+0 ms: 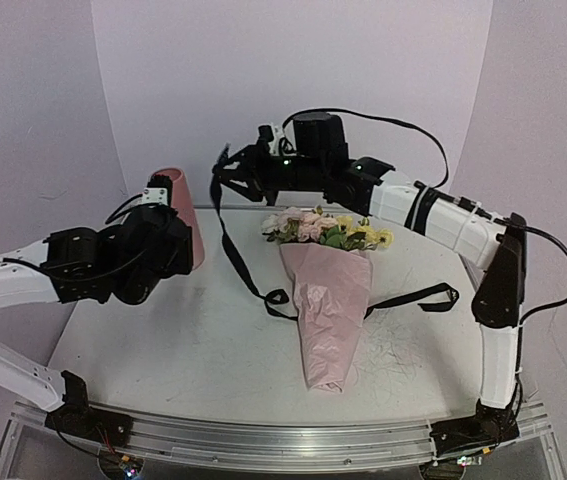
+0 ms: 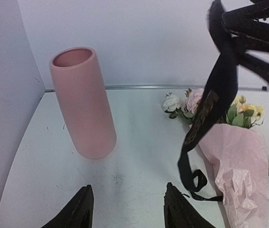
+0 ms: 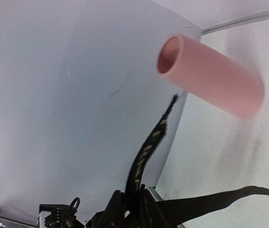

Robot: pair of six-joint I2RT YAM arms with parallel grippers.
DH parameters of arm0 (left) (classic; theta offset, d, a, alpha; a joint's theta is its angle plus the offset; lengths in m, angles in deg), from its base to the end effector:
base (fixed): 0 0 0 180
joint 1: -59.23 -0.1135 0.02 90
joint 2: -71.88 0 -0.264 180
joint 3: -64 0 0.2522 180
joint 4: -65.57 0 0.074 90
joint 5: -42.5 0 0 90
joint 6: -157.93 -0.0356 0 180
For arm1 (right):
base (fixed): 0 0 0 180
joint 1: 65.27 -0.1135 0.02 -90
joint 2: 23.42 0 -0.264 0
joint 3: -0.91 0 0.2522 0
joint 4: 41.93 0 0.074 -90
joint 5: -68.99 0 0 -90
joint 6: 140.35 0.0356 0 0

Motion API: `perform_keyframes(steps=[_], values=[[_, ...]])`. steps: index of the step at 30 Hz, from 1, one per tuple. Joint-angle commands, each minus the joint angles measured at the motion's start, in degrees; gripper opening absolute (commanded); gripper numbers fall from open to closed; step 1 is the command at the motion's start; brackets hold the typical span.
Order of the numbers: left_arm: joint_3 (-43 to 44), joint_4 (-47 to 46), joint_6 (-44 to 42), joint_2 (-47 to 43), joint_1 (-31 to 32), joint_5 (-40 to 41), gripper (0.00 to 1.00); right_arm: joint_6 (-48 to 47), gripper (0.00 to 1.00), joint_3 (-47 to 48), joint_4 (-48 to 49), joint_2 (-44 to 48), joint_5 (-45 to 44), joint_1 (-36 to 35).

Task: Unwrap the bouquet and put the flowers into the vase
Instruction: Untie the ribbon from the wrapping paper, then unfold the wrapping paper at the center of the board.

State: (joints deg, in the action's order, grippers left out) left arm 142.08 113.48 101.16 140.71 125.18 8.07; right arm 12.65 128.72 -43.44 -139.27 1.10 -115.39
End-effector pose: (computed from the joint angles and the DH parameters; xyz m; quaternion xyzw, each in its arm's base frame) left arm 0.1275 -0.2137 0.3414 0.0308 0.8220 -0.0194 0.5683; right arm 0.3020 0.3823 0.4228 -0.0760 0.6405 0.6970 0.3133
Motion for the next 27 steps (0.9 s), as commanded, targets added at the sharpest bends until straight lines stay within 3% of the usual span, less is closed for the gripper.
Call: perform_keyframes(steps=[1,3,5,15,19,22,27], values=[[-3.97,-0.18,5.58,-9.43,-0.04,5.44,0.53,-1.35,0.72,4.1,4.02,-2.53,4.63,-1.55],[-4.96,0.2,5.37,-12.07,-0.04,5.62,0.54,-2.15,0.84,-1.62,3.88,0.64,1.51,-1.48],[-5.72,0.93,5.31,-13.75,-0.04,5.96,0.54,-4.0,0.89,-7.43,2.62,4.57,-1.6,-1.35],[-6.27,1.03,7.7,-10.51,-0.28,4.36,0.67,-5.56,0.87,-34.27,-9.78,23.11,-11.61,7.43],[-3.24,-0.58,8.7,-4.1,-0.31,-2.32,0.68,-6.23,0.87,-42.77,-14.41,28.74,-11.39,13.82],[-0.66,-4.36,4.04,2.56,-0.51,-10.21,0.72,-8.89,0.88,-47.88,-15.61,31.55,-10.29,17.32],[3.77,-11.18,-1.69,11.77,-3.68,-33.2,0.82,-15.01,0.9,-52.01,-18.37,32.22,-15.18,18.88]])
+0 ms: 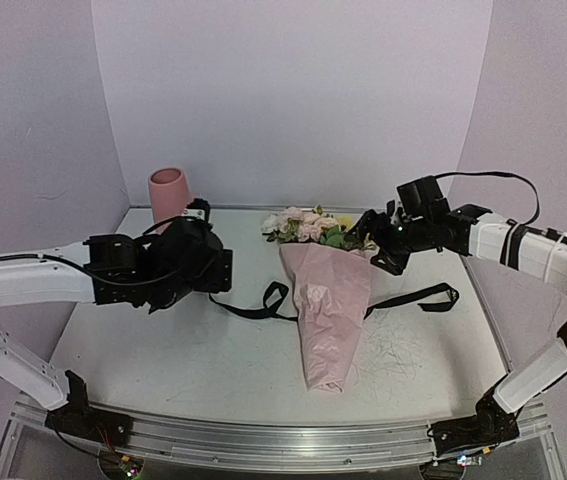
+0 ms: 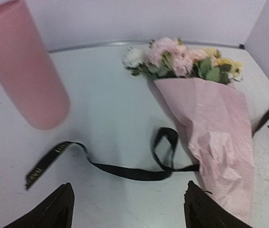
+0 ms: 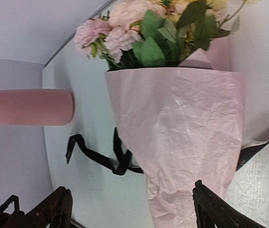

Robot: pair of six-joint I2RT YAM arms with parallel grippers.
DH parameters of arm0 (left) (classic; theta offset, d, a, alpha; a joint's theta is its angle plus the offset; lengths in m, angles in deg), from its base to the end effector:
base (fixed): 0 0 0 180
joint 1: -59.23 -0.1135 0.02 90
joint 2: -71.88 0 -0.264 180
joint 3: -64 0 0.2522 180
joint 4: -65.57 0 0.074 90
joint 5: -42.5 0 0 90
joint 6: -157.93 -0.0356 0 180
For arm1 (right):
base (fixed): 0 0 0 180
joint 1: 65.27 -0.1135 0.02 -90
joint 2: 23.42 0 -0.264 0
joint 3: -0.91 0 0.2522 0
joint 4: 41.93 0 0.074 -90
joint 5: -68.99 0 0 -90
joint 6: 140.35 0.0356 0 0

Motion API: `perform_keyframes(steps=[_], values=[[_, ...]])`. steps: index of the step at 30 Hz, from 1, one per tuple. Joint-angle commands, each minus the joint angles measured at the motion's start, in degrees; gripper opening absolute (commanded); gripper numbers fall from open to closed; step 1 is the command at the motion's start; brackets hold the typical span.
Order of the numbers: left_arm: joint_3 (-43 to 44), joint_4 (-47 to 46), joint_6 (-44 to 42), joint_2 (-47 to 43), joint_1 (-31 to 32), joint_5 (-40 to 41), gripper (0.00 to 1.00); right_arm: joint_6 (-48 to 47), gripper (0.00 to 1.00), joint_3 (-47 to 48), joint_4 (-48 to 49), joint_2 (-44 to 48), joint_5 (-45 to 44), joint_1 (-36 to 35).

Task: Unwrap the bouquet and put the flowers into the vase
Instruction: Unfold the wrapping paper at the center of the board.

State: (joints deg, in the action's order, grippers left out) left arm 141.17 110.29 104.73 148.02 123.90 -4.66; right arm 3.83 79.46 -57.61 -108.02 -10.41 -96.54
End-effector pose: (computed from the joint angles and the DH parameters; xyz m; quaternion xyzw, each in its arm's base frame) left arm 0.1422 -0.2439 0.3052 0.0667 0.8653 -0.0709 0.4917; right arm 0.2934 0.1858 0.3094 0.1129 0.8181 0.4353 0.3586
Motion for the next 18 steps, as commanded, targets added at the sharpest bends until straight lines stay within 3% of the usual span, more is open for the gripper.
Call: perform_keyframes(steps=[1,5,12,18], values=[[4.78,-10.2,-6.4,5.9,-2.69,-23.91,0.84,-6.9,0.91,-3.63,-4.38,0.69,-4.54,0.31],[6.82,-12.91,-8.03,11.16,-2.95,-31.62,0.88,-8.22,0.85,-6.26,-4.65,-1.17,-3.51,2.41],[12.43,-13.63,-8.81,20.63,-4.19,-39.18,0.82,-11.8,0.63,-7.15,-5.0,-3.27,-4.73,4.17],[15.45,-13.54,-9.57,26.53,-4.42,-44.28,0.78,-14.34,0.55,-6.06,-4.93,-7.88,-2.94,5.17]])
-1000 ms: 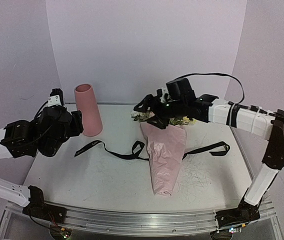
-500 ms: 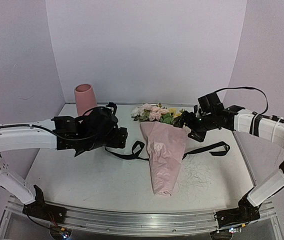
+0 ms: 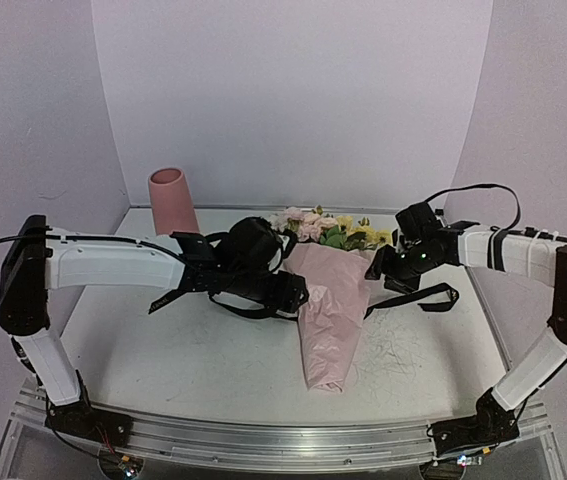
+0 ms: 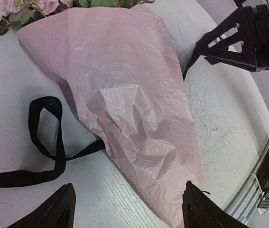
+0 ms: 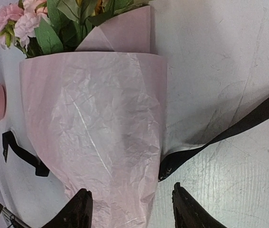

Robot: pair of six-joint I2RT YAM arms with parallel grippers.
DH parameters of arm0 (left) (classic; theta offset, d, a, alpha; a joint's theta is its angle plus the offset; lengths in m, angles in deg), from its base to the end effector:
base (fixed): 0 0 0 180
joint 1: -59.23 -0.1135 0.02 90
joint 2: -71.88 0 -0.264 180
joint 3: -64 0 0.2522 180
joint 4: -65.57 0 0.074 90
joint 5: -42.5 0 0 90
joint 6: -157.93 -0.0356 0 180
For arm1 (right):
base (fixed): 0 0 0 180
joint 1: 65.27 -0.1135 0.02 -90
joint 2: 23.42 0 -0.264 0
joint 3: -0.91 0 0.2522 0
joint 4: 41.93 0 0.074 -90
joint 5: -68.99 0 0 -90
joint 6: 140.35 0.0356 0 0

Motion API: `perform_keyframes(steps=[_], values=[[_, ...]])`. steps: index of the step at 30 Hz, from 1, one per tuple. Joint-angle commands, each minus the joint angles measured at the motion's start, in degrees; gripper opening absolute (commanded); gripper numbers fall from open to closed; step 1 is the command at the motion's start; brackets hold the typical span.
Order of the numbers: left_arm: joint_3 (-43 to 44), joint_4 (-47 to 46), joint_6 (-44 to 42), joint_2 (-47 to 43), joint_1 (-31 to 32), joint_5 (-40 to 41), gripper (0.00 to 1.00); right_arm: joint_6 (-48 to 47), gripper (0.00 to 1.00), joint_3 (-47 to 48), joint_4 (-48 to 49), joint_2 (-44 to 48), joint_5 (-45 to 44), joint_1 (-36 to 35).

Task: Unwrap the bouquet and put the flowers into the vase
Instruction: Unfold the wrapping paper at the center of the board.

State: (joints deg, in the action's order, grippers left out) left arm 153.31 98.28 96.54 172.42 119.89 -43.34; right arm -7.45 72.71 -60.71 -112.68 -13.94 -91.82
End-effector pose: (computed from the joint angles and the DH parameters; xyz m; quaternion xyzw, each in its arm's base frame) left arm 0.1956 -0.3426 0.2479 0.2402 0.8879 -0.2509 0.3017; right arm 0.3070 0.1583 0.2372 0.0990 0.8852 0.3023 0.3396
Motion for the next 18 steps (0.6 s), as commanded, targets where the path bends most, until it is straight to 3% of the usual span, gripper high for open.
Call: perform_keyframes(steps=[1,10,18], values=[[3.37,-1.51,-1.25,2.67,-0.49,-6.22,0.78,-3.38,0.54,1.1,-1.84,-4.07,0.8,0.46],[4.85,-0.99,-0.47,8.02,-0.78,-12.62,0.75,-4.8,0.4,2.46,-0.8,-10.55,2.63,0.6],[7.23,1.4,-0.23,11.57,-0.8,-13.58,0.73,-7.12,0.3,4.12,0.52,-10.75,6.13,0.58]])
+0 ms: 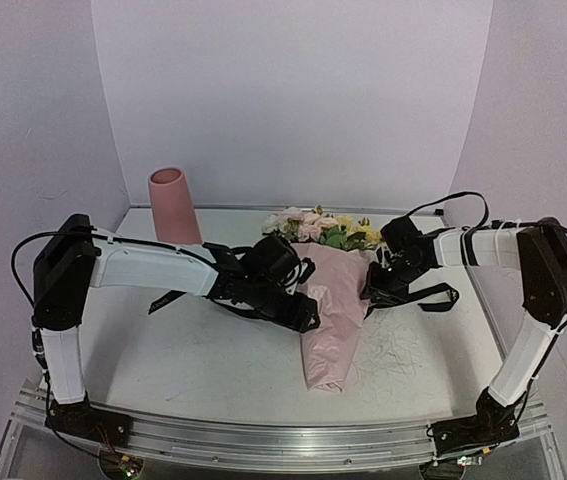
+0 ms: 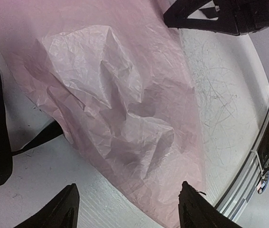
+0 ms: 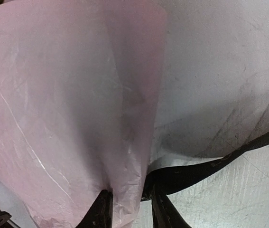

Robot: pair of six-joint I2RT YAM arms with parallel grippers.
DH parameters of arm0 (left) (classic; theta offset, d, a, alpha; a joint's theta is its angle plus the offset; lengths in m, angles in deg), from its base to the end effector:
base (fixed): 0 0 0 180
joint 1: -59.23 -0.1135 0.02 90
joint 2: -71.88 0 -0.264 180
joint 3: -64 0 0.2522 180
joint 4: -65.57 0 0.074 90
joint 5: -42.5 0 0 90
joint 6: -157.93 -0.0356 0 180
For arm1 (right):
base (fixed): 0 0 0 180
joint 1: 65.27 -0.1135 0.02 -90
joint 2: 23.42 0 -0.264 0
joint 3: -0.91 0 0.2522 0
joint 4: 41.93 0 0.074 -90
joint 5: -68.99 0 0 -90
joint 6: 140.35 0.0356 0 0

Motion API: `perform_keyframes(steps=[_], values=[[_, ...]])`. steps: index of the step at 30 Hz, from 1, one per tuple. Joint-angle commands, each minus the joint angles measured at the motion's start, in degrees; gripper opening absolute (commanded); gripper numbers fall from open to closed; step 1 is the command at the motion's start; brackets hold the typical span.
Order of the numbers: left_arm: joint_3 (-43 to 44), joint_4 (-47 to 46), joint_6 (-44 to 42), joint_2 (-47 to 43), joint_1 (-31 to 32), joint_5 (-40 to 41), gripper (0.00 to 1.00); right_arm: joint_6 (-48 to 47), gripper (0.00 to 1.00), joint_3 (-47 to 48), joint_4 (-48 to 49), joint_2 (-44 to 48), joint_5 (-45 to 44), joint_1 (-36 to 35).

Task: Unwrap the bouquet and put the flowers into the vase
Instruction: Unfold the wrapping paper at the center of the board.

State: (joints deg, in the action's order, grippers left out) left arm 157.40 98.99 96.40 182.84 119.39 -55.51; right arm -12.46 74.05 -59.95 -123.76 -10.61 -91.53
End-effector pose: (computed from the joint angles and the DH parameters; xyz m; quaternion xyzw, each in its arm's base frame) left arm 0.2065 -0.3700 0.1991 0.2792 0.8982 -0.2798 0.1924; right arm 0.3276 0.1688 0.1806 0.0589 0.9196 0.2724 0.2769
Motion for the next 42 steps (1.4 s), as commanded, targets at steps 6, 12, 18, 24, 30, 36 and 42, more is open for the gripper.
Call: perform_keyframes(steps=[6,12,18,24,30,36,42], values=[[3.42,1.65,-0.35,1.82,-0.37,-0.03,0.72,-2.5,0.26,2.75,3.7,2.49,8.6,0.26],[3.99,1.97,-0.27,2.11,-0.32,1.04,0.72,-2.52,0.26,4.31,5.94,4.19,11.54,0.26],[4.24,3.38,-1.35,0.4,-0.29,6.01,0.69,-3.08,0.3,6.49,6.97,5.13,18.38,0.3],[1.68,4.42,-0.11,-6.14,-0.32,19.8,0.72,-2.86,0.33,10.61,7.84,3.03,24.17,0.26],[-0.62,4.79,1.22,-11.99,-0.31,30.01,0.74,-2.01,0.36,17.11,9.11,-1.35,29.27,-2.11],[-2.25,5.99,3.21,-18.5,-0.31,42.37,0.74,-0.58,0.39,24.49,9.2,-5.43,29.82,-7.6],[-5.8,5.98,4.68,-26.34,-0.31,50.69,0.74,-0.05,0.39,32.8,9.28,-11.84,31.5,-14.84]])
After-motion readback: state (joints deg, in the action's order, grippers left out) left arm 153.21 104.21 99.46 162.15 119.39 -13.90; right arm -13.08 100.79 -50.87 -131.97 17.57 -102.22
